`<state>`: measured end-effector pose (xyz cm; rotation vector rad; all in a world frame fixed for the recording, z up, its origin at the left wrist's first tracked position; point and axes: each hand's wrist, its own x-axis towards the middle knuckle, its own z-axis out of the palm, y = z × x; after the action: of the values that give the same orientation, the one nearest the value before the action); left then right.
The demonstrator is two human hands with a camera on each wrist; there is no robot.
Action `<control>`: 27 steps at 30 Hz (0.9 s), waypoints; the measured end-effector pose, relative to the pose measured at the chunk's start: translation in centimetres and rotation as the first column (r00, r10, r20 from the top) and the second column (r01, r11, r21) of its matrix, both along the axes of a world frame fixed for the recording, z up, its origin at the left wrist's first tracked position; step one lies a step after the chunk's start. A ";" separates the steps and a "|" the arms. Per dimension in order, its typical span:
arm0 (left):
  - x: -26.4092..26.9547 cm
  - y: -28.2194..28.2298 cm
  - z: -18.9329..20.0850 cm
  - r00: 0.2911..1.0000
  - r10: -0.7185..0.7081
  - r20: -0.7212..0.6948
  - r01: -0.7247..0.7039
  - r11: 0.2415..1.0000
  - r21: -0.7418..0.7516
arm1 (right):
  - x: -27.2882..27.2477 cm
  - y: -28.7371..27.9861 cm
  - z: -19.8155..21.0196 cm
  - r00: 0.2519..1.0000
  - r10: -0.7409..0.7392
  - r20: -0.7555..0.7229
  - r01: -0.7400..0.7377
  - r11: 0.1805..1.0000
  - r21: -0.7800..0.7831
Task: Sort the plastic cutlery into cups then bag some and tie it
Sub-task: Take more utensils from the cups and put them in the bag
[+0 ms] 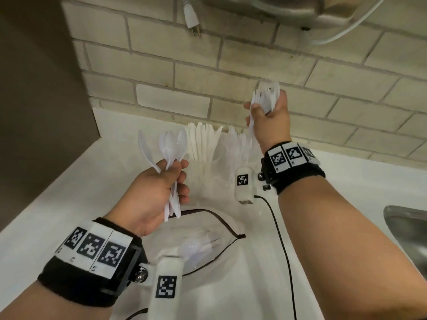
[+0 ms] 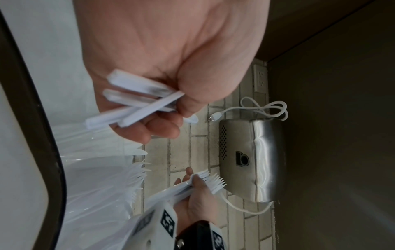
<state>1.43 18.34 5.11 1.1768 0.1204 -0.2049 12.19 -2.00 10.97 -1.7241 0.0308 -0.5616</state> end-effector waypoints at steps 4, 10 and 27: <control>0.1 0.0 -0.1 1.000 0.005 0.004 -0.005 1.000 0.015 | 2.2 -0.3 -1.4 0.998 -0.048 0.044 0.047 0.998 0.028; 0.1 0.4 -0.5 1.000 0.021 0.015 -0.021 0.999 0.024 | 3.8 -1.6 -5.4 0.995 -0.096 -0.001 0.095 0.988 0.119; 0.2 -1.3 -0.2 0.998 -0.069 -0.005 0.069 0.997 0.021 | 2.9 -2.5 -7.7 0.979 -0.081 -0.190 0.023 0.957 -0.289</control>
<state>1.65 17.03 4.94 1.2030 0.0853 -0.2675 15.07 -4.54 3.24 -2.0629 0.1448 -0.4450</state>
